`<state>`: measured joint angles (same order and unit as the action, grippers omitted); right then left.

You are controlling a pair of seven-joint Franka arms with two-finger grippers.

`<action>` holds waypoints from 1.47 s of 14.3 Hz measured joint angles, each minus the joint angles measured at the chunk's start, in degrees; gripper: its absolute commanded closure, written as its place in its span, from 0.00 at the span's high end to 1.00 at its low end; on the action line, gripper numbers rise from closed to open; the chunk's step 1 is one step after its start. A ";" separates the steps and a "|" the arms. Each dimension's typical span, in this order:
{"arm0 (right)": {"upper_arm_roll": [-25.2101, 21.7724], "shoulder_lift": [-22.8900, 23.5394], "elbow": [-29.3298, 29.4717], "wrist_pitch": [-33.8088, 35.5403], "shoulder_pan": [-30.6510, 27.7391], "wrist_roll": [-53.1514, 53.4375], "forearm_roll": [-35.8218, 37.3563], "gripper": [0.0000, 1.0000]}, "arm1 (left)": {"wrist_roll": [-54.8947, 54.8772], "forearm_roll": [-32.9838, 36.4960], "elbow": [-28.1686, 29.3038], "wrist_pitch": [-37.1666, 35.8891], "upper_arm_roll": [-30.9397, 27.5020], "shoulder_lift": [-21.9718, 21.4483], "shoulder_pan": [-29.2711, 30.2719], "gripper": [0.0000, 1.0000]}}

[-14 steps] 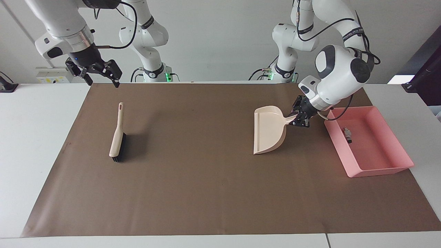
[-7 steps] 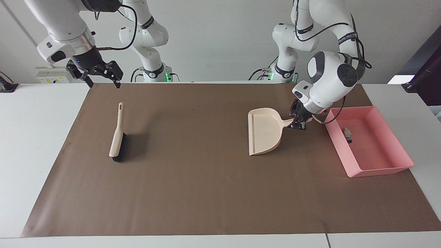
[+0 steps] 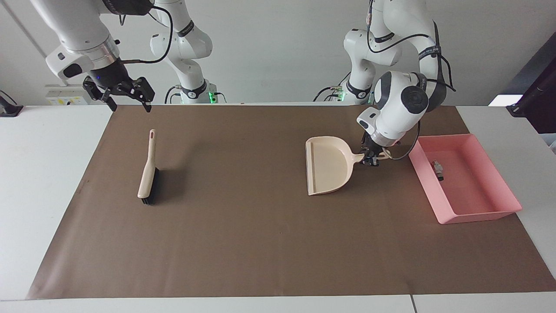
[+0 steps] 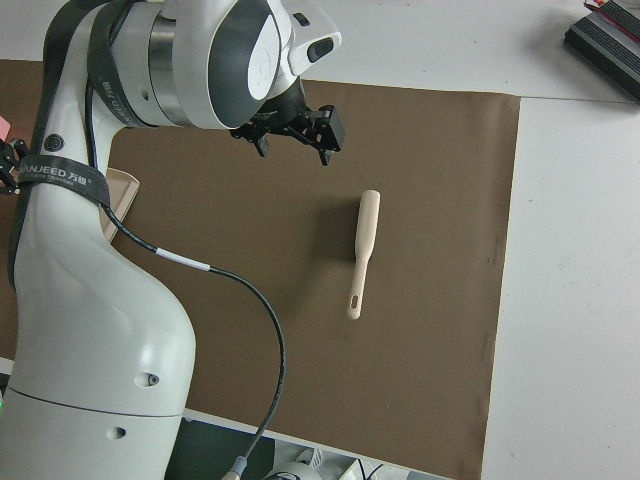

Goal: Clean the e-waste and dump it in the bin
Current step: 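Bring the dustpan back and lower it onto the table with the left gripper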

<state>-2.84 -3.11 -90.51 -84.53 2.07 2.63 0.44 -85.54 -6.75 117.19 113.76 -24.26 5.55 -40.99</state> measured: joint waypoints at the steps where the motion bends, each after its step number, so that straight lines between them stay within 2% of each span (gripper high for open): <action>1: 0.00 0.00 0.00 0.00 0.00 0.00 0.00 1.00 | 0.07 1.03 0.96 1.31 -0.01 0.02 -0.56 0.00; 4: 0.00 0.00 -0.03 0.00 -0.02 0.00 0.00 1.00 | 0.28 3.30 3.58 4.12 0.02 0.11 -1.99 0.01; 7: 0.00 0.00 -0.05 0.00 -0.02 0.00 0.00 1.00 | 1.72 4.38 4.53 4.45 0.04 0.11 -2.29 0.16; 10: 0.00 0.00 -0.06 0.00 -0.02 0.00 0.00 1.00 | 4.60 4.56 4.77 4.10 0.06 0.10 -2.63 0.38; 12: 0.00 0.00 -0.07 0.00 -0.02 0.00 0.00 1.00 | 10.01 4.61 4.70 2.75 0.07 0.02 -3.23 0.67; 14: 0.00 0.00 -0.07 0.00 -0.03 0.00 0.00 1.00 | 18.95 4.74 4.20 -0.14 0.06 -0.30 -3.64 0.76; 17: 0.00 0.00 -0.08 0.00 -0.03 0.00 0.00 1.00 | 29.16 4.99 2.51 -2.36 0.03 -0.90 -3.71 0.96; 21: -0.01 -0.01 -0.08 0.00 -0.03 0.00 0.00 1.00 | 42.84 5.05 0.78 -4.75 -0.51 -2.42 -3.52 0.98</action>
<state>-2.85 -3.12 -90.59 -84.53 2.04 2.63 0.44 -42.70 -1.70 117.98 109.01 -24.77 3.13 -44.51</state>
